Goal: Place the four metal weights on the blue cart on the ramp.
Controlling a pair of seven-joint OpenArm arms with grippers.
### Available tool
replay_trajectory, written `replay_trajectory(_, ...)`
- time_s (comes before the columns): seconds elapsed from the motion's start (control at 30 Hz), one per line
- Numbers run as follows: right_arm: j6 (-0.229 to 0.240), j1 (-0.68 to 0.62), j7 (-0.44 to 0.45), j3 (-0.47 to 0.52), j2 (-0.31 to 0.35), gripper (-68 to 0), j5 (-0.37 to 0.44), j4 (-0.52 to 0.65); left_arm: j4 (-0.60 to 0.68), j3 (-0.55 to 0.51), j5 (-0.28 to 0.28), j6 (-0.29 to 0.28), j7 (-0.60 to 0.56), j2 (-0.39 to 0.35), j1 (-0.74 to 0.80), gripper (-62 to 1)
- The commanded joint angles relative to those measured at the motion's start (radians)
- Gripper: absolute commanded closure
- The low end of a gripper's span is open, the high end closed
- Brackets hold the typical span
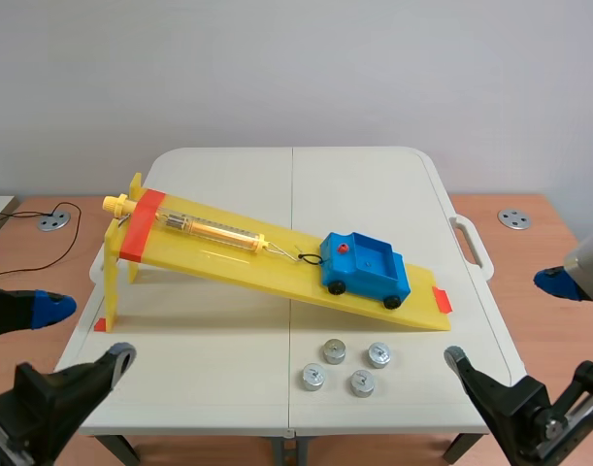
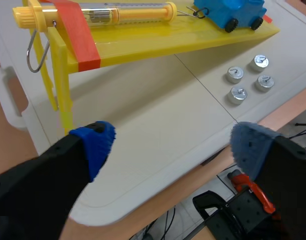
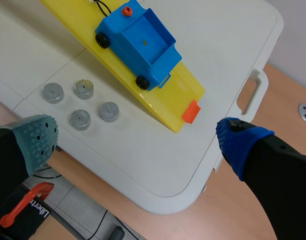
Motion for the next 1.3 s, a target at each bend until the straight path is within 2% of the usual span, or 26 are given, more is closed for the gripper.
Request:
replay_trajectory(0.0, -0.008, 0.031, 0.093, 0.035, 0.016, -66.1, 0.048, 0.028, 0.076, -0.013, -0.074, -0.025, -0.117, 0.023, 0.027, -37.4)
replay_trajectory(0.07, -0.007, 0.031, 0.089, 0.035, 0.016, -66.1, 0.048, 0.028, 0.076, -0.013, -0.074, -0.025, -0.111, 0.037, 0.027, -32.0)
replay_trajectory(0.17, -0.006, 0.033, 0.089, 0.035, 0.016, -66.1, 0.048, 0.028, 0.076, -0.013, -0.074, -0.025, -0.102, 0.057, 0.027, -27.5)
replay_trajectory(0.3, 0.017, 0.046, 0.067, 0.032, 0.013, -65.9, 0.048, 0.028, 0.076, -0.013, -0.074, -0.025, -0.096, 0.077, 0.027, -20.0)
replay_trajectory(0.53, 0.016, 0.117, 0.011, -0.046, 0.011, -65.9, 0.048, 0.002, 0.062, -0.013, -0.074, -0.024, -0.096, 0.097, 0.027, -5.9)
replay_trajectory(0.73, 0.015, 0.185, -0.007, -0.136, 0.01, -65.1, 0.048, -0.053, 0.062, -0.013, -0.074, -0.018, -0.047, 0.13, 0.01, -5.1)
replay_trajectory(0.93, 0.016, 0.249, -0.08, -0.198, -0.026, -48.8, 0.047, -0.084, 0.062, -0.013, -0.074, -0.018, -0.043, 0.159, -0.006, -5.1)
replay_trajectory(1.03, 0.016, 0.28, -0.11, -0.228, -0.051, -43.1, 0.044, -0.106, 0.062, -0.013, -0.074, -0.018, -0.043, 0.161, -0.006, -5.1)
replay_trajectory(1.27, 0.016, 0.381, -0.126, -0.307, -0.111, -42.2, 0.041, -0.207, 0.062, -0.013, -0.074, -0.018, -0.043, 0.16, -0.006, -5.1)
